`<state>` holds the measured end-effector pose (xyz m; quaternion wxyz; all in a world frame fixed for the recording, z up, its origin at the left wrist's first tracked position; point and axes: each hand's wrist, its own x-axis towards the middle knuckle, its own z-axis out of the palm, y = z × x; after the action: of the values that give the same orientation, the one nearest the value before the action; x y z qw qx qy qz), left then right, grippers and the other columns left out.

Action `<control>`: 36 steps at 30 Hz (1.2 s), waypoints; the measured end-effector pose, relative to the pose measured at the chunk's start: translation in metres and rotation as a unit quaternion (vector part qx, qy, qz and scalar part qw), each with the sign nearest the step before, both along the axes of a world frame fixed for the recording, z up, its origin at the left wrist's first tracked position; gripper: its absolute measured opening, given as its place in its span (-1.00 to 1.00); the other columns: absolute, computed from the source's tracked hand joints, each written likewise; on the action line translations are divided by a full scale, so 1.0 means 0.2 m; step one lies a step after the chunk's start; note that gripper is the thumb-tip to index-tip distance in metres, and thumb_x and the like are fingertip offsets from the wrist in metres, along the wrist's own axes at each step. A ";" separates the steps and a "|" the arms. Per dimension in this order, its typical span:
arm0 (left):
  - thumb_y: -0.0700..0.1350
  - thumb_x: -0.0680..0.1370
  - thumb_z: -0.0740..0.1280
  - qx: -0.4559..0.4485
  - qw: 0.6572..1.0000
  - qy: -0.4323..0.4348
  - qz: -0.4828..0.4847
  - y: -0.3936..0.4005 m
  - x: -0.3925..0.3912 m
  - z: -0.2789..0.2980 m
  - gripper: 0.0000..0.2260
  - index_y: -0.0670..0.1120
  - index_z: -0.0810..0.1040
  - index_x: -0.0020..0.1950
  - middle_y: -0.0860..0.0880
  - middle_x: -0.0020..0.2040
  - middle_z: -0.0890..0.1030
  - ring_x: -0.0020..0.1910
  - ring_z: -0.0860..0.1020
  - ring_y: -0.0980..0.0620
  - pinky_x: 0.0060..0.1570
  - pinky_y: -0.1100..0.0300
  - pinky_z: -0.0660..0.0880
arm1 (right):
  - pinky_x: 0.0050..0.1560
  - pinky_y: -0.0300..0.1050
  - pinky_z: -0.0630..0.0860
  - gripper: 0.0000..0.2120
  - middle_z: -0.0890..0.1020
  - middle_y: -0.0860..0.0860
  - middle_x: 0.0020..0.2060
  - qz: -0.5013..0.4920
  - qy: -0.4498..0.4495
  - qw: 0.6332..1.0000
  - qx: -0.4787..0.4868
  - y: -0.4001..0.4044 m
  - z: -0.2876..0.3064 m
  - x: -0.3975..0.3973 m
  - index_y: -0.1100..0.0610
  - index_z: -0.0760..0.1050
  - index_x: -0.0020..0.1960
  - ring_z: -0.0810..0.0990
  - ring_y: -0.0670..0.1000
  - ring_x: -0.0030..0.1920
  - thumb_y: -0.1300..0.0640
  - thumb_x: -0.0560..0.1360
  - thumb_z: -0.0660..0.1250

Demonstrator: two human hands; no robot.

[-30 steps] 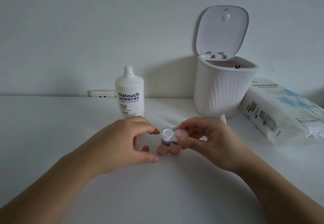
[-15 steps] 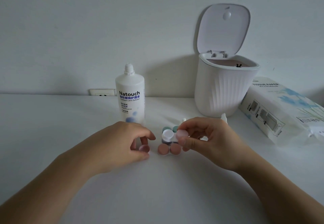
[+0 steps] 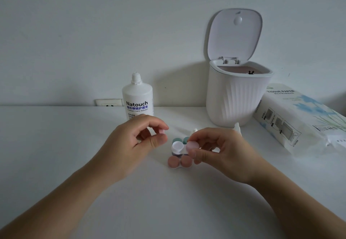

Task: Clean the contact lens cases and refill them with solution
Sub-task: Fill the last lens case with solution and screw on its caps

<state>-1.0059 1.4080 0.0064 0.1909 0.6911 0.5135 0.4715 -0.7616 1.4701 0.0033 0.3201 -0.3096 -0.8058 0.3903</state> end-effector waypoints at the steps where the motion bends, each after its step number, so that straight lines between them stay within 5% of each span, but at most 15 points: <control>1: 0.12 0.48 0.45 -0.001 1.000 -0.015 0.004 0.00 0.01 -0.01 -0.90 0.20 0.61 -0.03 0.13 -0.14 0.64 -0.29 0.49 0.04 -0.26 0.37 0.41 | -0.09 -0.08 0.62 -0.84 0.74 -0.09 -0.21 0.000 -0.002 1.000 0.000 0.00 0.00 0.00 -0.05 0.63 -0.02 0.71 -0.04 -0.22 -0.06 0.44 0.47; 6: 0.24 0.38 0.46 0.000 0.998 -0.061 0.015 0.00 0.04 -0.03 -0.70 0.10 0.64 -0.01 -0.16 -0.30 0.60 -0.33 0.46 -0.16 -0.35 0.12 0.38 | -0.11 -0.22 0.60 -0.88 0.74 -0.09 -0.21 0.002 -0.010 1.000 -0.002 0.00 0.00 0.00 -0.04 0.64 -0.02 0.70 -0.08 -0.23 0.00 0.46 0.51; 12: 0.19 0.37 0.51 -0.016 0.996 -0.088 -0.016 0.00 0.09 -0.04 -0.74 0.09 0.65 -0.06 -0.06 -0.21 0.68 -0.31 0.45 -0.15 -0.32 0.05 0.42 | -0.09 -0.15 0.62 -0.87 0.75 -0.08 -0.19 0.004 -0.015 1.000 0.000 0.00 0.00 0.00 -0.03 0.63 -0.01 0.71 -0.07 -0.21 0.00 0.48 0.50; 18: 0.22 0.41 0.51 -0.019 0.998 -0.053 -0.017 -0.01 0.09 -0.05 -0.74 0.13 0.67 -0.01 -0.12 -0.37 0.50 -0.34 0.43 -0.19 -0.35 0.11 0.35 | -0.07 -0.09 0.63 -0.86 0.75 -0.07 -0.19 0.005 -0.015 1.000 0.001 0.00 0.00 0.00 -0.03 0.63 0.02 0.72 -0.06 -0.20 -0.01 0.49 0.49; 24: 0.13 0.46 0.48 -0.008 1.000 -0.014 -0.016 -0.01 0.09 -0.05 -0.86 0.14 0.66 -0.04 -0.05 -0.36 0.52 -0.35 0.45 -0.11 -0.32 0.08 0.39 | -0.06 -0.08 0.64 -0.88 0.75 -0.05 -0.19 0.006 -0.014 1.000 0.001 0.00 0.00 0.00 -0.02 0.63 0.02 0.71 -0.05 -0.20 0.02 0.50 0.49; 30: 0.12 0.49 0.48 -0.005 1.000 -0.010 -0.027 -0.02 0.08 -0.05 -0.88 0.14 0.66 -0.02 -0.06 -0.26 0.62 -0.30 0.47 -0.12 -0.25 -0.04 0.44 | -0.04 0.04 0.64 -0.88 0.75 -0.04 -0.18 0.004 -0.006 1.000 0.004 0.00 0.00 0.01 -0.01 0.64 0.02 0.72 0.00 -0.20 0.03 0.50 0.50; 36: 0.01 0.58 0.42 -0.039 0.996 -0.006 -0.082 -0.02 0.08 -0.05 -0.93 0.13 0.63 0.05 0.12 0.10 0.70 -0.22 0.63 0.02 -0.09 0.00 0.57 | -0.06 0.04 0.65 -0.88 0.74 -0.04 -0.18 0.006 0.002 1.000 0.012 0.01 0.00 0.01 -0.01 0.64 0.01 0.72 -0.02 -0.20 0.03 0.49 0.51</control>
<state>-0.9900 1.4038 -0.0031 0.2588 0.7201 0.4716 0.4382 -0.7605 1.4717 0.0032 0.3231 -0.3003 -0.8114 0.3836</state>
